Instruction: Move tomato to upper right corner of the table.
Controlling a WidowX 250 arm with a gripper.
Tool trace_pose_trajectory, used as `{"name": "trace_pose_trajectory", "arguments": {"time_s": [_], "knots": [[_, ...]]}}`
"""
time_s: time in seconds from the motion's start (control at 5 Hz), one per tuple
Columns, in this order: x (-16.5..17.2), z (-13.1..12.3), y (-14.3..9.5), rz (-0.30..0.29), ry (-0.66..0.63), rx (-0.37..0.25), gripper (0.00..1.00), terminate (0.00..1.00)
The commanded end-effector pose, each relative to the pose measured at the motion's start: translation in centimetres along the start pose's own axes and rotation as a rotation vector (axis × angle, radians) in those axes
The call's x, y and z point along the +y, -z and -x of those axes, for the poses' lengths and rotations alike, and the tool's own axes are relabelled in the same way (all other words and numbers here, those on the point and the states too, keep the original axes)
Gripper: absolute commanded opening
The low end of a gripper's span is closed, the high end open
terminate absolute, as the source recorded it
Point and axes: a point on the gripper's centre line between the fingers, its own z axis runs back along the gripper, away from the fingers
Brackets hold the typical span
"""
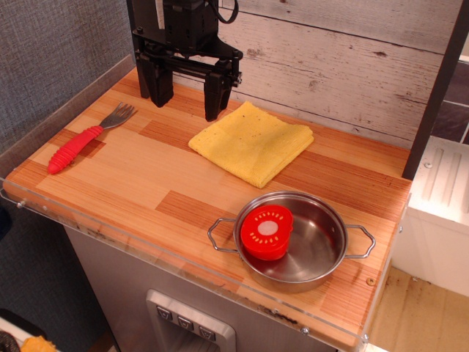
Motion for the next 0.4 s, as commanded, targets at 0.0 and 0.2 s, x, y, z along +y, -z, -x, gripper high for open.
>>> {"name": "trace_pose_trajectory", "arguments": {"time_s": [0.0,0.2], "knots": [[0.0,0.0,0.0,0.000,0.000,0.000,1.00,0.00],[-3.1,0.7,0.5,-0.013,0.068,0.001,1.00,0.00]]}}
